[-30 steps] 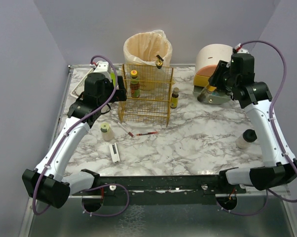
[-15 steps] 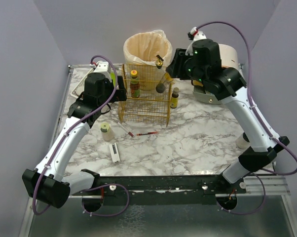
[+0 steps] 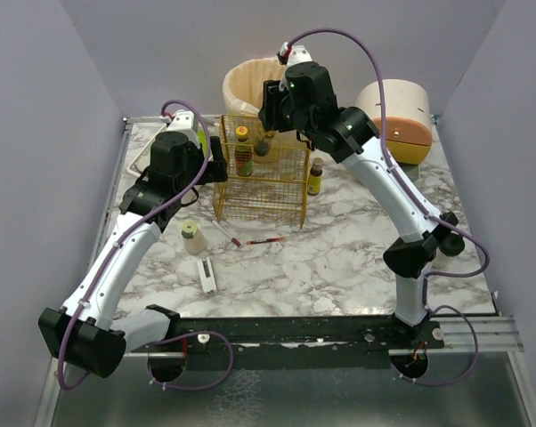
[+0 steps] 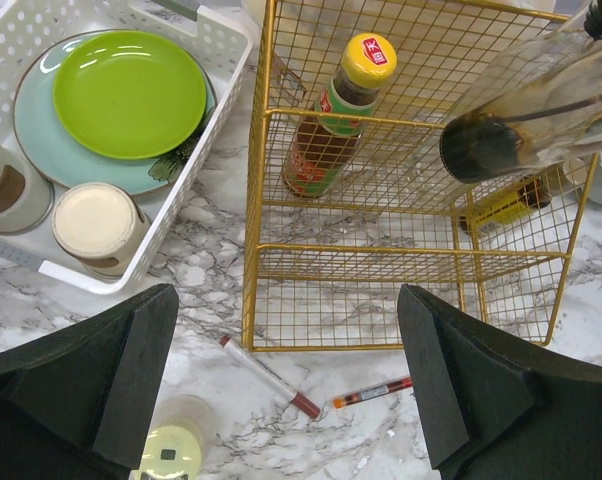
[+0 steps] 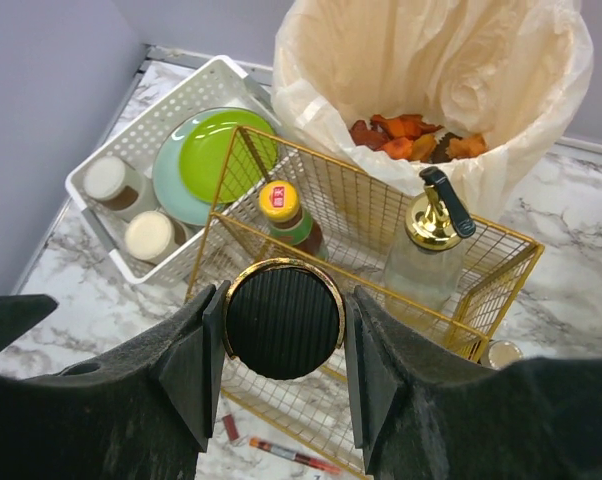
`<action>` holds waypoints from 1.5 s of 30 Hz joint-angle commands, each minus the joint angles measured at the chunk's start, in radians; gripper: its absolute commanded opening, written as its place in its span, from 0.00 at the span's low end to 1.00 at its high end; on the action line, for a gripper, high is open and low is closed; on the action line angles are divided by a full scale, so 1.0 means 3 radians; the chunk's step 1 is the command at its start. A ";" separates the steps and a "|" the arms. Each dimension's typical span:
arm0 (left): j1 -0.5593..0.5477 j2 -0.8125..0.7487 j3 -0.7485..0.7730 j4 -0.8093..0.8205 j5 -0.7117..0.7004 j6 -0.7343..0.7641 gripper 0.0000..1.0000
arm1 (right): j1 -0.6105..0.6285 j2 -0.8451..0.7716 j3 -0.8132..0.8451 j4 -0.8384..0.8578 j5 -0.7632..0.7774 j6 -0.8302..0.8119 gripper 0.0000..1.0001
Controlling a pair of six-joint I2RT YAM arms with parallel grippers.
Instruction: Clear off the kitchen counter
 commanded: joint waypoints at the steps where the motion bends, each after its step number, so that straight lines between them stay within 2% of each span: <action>1: 0.0020 -0.0118 -0.0032 -0.0064 -0.0106 0.0049 0.99 | 0.0009 0.0055 0.0146 0.0427 0.0258 -0.0252 0.00; 10: 0.0020 -0.0153 -0.0050 -0.0090 -0.0126 0.0049 0.99 | 0.0007 0.0218 0.0168 0.0896 0.0373 -0.0465 0.00; 28: 0.0030 -0.0223 -0.0121 -0.0115 -0.0147 0.0060 0.99 | 0.0008 0.0605 0.0131 0.0969 0.0539 -0.0643 0.00; 35: 0.0030 -0.0225 -0.0178 -0.0111 -0.0119 -0.0002 0.99 | -0.0011 0.0824 0.0236 0.0761 0.0557 -0.0411 0.00; 45: 0.0030 -0.0240 -0.0201 -0.0111 -0.0051 -0.0053 0.99 | -0.0068 0.0960 0.0015 0.0714 0.0709 -0.0196 0.00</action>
